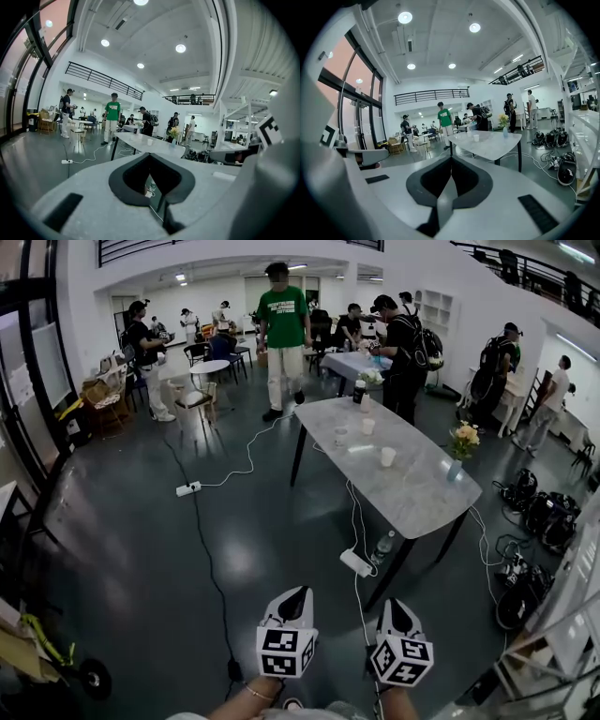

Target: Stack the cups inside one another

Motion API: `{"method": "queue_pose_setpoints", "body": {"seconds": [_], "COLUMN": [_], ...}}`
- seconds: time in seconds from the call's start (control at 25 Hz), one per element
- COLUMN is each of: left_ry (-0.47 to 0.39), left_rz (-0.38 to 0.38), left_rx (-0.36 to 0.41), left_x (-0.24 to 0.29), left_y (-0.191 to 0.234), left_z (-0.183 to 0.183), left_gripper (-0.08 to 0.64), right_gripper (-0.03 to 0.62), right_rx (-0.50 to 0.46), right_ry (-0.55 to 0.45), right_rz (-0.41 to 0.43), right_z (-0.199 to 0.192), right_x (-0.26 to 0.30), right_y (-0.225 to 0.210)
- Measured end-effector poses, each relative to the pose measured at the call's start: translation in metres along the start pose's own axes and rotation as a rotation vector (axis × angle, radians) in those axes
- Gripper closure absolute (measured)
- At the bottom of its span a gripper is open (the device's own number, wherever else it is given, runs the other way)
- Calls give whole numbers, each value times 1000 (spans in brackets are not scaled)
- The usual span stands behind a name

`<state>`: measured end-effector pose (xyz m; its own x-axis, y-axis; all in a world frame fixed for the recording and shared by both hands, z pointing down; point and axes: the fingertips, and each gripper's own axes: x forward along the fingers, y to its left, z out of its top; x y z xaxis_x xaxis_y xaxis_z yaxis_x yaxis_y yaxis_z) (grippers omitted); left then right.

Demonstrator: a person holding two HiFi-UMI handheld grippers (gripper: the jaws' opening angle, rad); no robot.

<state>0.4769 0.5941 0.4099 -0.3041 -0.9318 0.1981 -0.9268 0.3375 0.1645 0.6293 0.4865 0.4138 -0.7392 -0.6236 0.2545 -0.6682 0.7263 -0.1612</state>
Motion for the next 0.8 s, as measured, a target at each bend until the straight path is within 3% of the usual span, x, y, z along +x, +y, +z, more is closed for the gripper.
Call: {"method": "queue_pose_setpoints", "body": {"seconds": [0.52,0.8], "left_ry": [22,18], "left_rz": [45,80], "left_rx": [-28,-5], "left_x": [32,91], "left_y": [57,85], "left_z": [-11,5], "left_gripper": [563,563], "right_gripper": [584,584], "right_rx": [-6,-37], "right_ry": [51,71], "right_rz": [9,41], "right_z": [-13,6], "right_x": [64,140], "right_y": [15,11]}}
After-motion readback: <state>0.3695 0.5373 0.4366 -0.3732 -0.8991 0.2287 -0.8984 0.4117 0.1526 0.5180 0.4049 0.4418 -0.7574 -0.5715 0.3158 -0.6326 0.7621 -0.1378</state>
